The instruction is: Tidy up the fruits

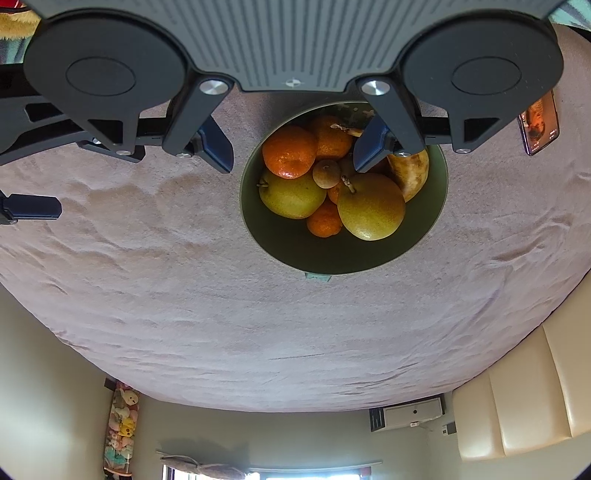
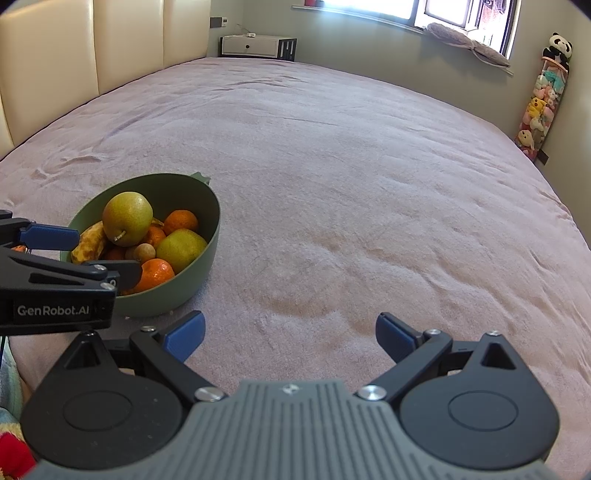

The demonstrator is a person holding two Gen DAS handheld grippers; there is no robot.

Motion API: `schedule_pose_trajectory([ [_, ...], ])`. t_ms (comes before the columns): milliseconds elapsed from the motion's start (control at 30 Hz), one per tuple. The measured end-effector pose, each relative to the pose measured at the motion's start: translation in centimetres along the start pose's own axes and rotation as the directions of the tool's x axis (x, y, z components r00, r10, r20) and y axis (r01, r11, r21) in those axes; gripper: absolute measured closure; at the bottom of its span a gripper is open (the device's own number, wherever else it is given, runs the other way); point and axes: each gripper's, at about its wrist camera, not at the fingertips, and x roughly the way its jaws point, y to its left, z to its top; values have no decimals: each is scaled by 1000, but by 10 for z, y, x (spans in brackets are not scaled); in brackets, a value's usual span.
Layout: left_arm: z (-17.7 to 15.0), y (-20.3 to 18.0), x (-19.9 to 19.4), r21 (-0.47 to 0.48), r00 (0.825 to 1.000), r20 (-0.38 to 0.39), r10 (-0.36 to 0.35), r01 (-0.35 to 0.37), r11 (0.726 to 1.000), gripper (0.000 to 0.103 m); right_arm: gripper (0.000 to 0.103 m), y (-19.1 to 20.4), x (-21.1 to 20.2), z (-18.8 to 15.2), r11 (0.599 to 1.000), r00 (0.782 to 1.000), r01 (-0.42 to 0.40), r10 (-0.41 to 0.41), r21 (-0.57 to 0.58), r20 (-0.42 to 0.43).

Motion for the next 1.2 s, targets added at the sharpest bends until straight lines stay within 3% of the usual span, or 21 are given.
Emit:
schedule_pose_trajectory([
  [1200, 5, 1, -5, 12, 1000, 30, -2, 2, 1000, 16, 7, -1, -3, 2, 1000, 1000, -8, 8, 8, 9],
])
